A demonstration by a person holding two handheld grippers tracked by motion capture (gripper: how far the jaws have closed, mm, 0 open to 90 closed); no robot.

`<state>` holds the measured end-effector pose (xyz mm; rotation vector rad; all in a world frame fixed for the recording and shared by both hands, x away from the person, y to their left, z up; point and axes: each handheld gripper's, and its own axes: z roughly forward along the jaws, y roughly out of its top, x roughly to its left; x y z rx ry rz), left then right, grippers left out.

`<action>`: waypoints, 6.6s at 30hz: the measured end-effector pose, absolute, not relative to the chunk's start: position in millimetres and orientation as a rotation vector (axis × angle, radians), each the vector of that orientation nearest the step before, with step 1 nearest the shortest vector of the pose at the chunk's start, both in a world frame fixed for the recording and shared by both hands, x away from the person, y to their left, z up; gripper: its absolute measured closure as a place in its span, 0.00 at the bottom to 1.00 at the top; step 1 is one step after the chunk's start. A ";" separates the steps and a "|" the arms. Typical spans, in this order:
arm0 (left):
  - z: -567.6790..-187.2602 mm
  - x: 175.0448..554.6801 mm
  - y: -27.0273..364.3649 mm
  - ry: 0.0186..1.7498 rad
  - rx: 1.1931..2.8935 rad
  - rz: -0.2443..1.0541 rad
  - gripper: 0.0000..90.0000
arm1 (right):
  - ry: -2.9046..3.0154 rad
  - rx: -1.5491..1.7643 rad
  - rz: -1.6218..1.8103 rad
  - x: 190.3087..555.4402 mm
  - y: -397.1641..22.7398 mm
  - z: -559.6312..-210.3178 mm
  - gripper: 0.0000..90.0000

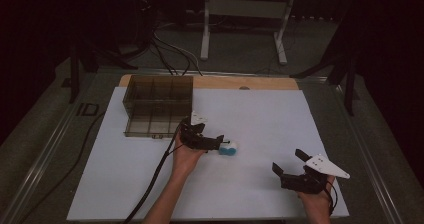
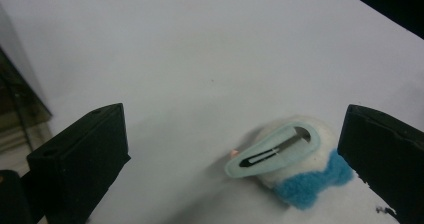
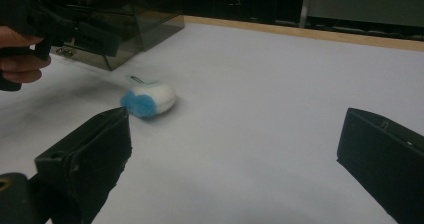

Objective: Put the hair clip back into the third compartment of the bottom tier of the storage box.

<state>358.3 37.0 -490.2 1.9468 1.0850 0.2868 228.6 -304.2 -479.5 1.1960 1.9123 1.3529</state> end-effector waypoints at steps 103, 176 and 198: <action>-499.8 343.7 9.8 0.982 2.025 0.176 0.61 | 1.920 1.191 1.347 229.6 -304.1 -480.0 0.01; -469.3 357.9 77.5 1.047 1.931 0.251 0.61 | 1.913 1.197 1.352 229.2 -304.8 -479.8 0.01; -460.5 364.9 103.9 1.085 1.900 0.309 0.61 | 1.911 1.201 1.352 228.7 -305.2 -479.5 0.01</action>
